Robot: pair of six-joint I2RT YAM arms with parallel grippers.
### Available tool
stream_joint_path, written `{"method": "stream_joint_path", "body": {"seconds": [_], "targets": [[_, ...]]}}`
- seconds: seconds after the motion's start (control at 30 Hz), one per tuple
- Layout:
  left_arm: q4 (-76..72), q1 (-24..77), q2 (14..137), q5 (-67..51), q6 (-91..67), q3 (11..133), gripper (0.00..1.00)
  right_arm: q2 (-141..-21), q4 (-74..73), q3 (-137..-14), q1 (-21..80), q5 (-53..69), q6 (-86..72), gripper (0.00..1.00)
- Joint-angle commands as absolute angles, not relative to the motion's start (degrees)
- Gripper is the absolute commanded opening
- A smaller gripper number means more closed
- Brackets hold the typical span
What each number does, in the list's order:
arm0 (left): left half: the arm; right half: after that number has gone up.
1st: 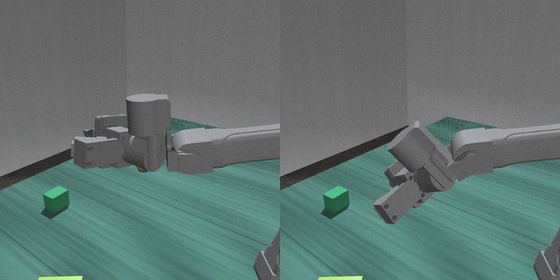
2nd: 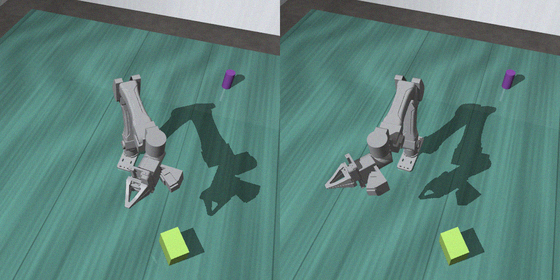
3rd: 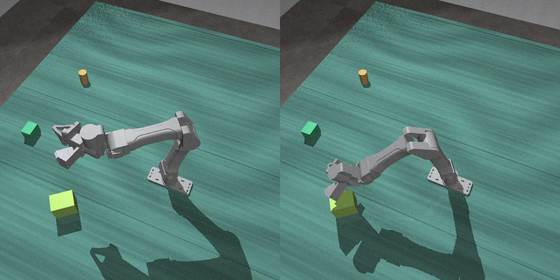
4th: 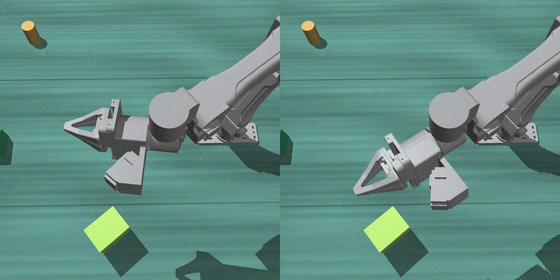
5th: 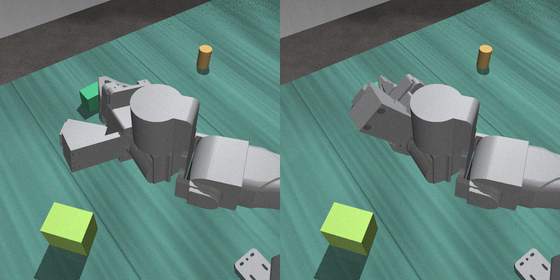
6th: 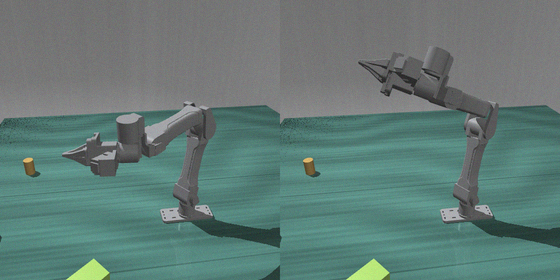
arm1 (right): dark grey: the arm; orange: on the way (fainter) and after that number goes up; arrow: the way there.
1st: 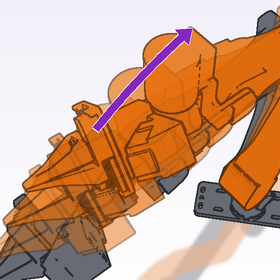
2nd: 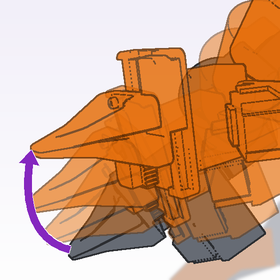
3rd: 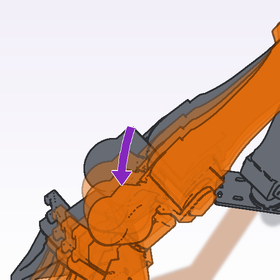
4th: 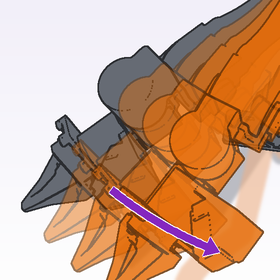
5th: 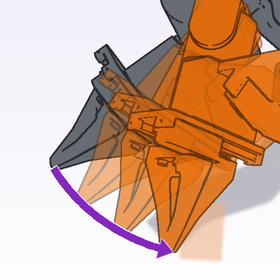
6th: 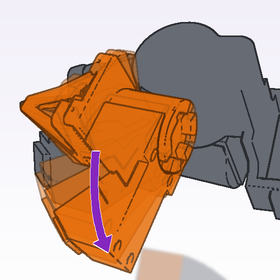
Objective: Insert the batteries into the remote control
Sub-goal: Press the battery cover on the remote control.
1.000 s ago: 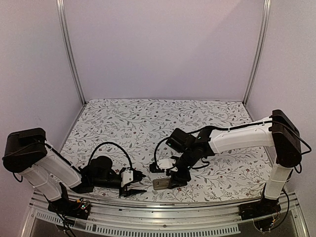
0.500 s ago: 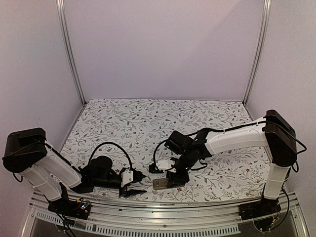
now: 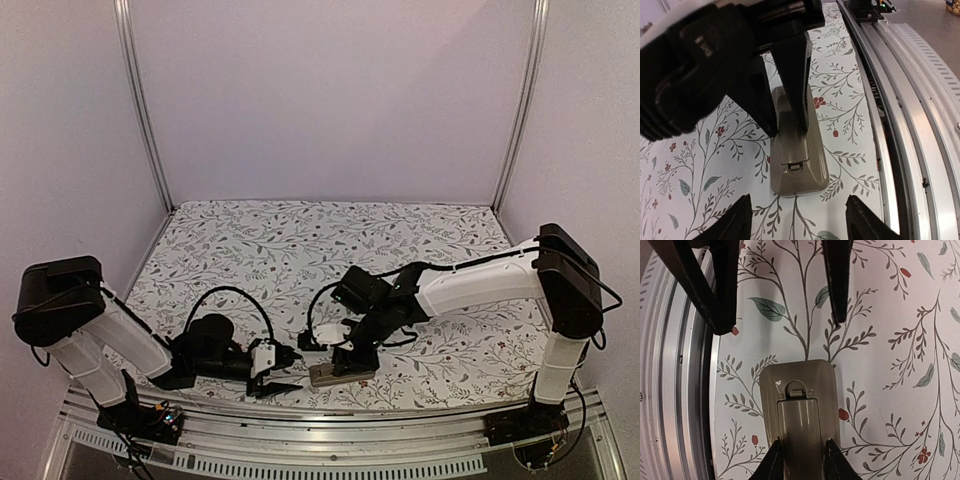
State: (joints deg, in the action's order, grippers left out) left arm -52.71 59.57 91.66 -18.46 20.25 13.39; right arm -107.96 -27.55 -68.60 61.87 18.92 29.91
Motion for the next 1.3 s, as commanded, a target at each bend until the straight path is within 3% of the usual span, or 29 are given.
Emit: {"method": "stream_joint_path", "body": {"seconds": [0.0, 0.37, 0.4, 0.47, 0.57, 0.67, 0.93, 1.27], "targets": [[-53.79, 59.42, 93.24, -19.73, 21.59, 14.96, 0.64, -105.41, -29.56, -66.37, 62.72, 19.36, 29.39, 0.27], [-53.16, 59.47, 94.69, -20.0, 20.87, 16.3, 0.64, -101.57, -32.81, -64.47, 62.67, 16.92, 29.44, 0.32], [-53.1, 59.48, 94.73, -19.99, 20.89, 16.34, 0.64, -101.33, -32.89, -64.47, 62.67, 16.74, 29.31, 0.34], [-53.07, 59.43, 94.7, -19.98, 20.9, 16.39, 0.64, -101.07, -32.96, -64.58, 62.67, 16.17, 28.16, 0.51], [-53.13, 59.52, 94.65, -20.01, 20.81, 16.27, 0.64, -101.24, -32.79, -64.56, 62.67, 15.56, 25.58, 0.55], [-53.23, 59.56, 94.51, -20.04, 20.79, 16.17, 0.64, -100.79, -31.73, -65.04, 61.97, 15.75, 22.35, 0.44], [-53.52, 59.55, 93.96, -20.09, 20.74, 15.56, 0.64, -99.01, -31.79, -67.07, 59.09, 19.73, 14.59, 0.02], [-53.61, 59.52, 94.13, -19.78, 20.92, 15.53, 0.64, -103.14, -26.85, -65.92, 59.43, 22.41, 12.32, 0.0]]}}
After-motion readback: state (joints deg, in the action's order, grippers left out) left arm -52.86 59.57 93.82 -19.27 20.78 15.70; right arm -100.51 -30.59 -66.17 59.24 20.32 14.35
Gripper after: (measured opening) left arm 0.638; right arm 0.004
